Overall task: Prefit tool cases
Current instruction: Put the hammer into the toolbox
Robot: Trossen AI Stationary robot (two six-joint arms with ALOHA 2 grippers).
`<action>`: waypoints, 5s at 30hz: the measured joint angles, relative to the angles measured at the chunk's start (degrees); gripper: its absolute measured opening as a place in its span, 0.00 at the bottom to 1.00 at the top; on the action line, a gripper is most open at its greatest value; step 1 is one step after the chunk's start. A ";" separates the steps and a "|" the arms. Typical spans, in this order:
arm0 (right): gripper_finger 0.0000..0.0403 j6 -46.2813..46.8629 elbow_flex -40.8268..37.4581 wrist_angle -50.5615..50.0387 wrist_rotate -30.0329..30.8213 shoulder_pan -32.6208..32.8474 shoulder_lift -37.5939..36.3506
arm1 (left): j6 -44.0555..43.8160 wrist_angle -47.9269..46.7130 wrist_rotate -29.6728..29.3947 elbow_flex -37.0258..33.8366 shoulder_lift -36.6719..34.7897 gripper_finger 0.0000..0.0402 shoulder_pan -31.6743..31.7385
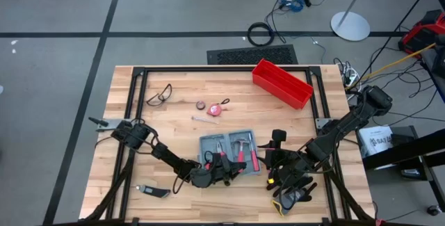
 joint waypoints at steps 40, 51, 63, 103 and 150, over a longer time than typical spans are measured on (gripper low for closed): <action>0.22 -3.56 0.09 8.87 -15.72 -18.01 18.62 | 0.82 2.14 -2.98 0.09 -0.13 0.29 0.42; 0.27 -5.00 0.07 9.95 -16.15 -18.60 18.64 | 2.82 2.16 -2.74 0.09 -0.15 0.29 0.42; 0.33 -5.01 0.04 10.01 -16.11 -18.64 18.67 | 6.00 4.00 -2.32 0.13 -0.17 0.29 0.39; 0.34 -12.05 -0.04 13.13 -13.14 -23.00 18.49 | 4.36 8.01 1.54 0.20 -0.24 0.47 -0.28; 0.03 -13.72 -1.33 13.71 -18.10 -19.91 15.91 | 2.53 7.11 2.41 0.13 -0.22 0.47 -0.28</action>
